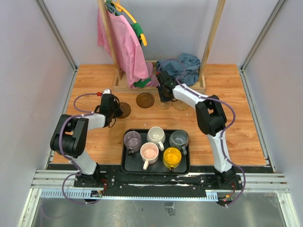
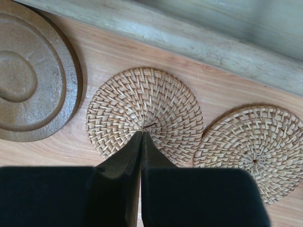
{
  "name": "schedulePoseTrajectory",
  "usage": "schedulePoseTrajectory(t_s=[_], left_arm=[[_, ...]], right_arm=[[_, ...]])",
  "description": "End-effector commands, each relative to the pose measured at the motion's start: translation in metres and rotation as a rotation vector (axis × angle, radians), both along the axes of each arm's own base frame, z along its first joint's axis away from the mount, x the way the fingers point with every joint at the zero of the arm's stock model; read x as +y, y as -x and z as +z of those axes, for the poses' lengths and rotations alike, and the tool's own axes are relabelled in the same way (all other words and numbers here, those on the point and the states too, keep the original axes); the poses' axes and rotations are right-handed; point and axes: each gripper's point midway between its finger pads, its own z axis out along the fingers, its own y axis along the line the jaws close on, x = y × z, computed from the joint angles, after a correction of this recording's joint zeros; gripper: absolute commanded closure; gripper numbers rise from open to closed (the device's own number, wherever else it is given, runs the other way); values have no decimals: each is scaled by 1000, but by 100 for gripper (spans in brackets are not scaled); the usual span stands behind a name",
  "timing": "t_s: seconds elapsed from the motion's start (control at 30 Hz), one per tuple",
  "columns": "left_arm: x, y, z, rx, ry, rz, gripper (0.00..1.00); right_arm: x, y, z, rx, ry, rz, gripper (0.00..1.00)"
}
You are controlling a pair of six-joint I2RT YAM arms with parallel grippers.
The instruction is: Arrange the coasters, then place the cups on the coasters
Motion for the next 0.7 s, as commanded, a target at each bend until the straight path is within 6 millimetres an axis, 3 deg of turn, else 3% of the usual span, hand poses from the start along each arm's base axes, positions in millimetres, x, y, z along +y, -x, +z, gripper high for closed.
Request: schedulePoseTrajectory(t_s=[0.0,0.37,0.67], left_arm=[[8,-20,3,-24,-42,29,99],[9,-47,-7,0,-63,53,100],[1,-61,-11,-1,-25,32,99]], right_arm=[[15,-4,36,-92,-78,48,98],[76,4,45,-149,-163,209,96],[106,2,38,-133,-245,253,96]])
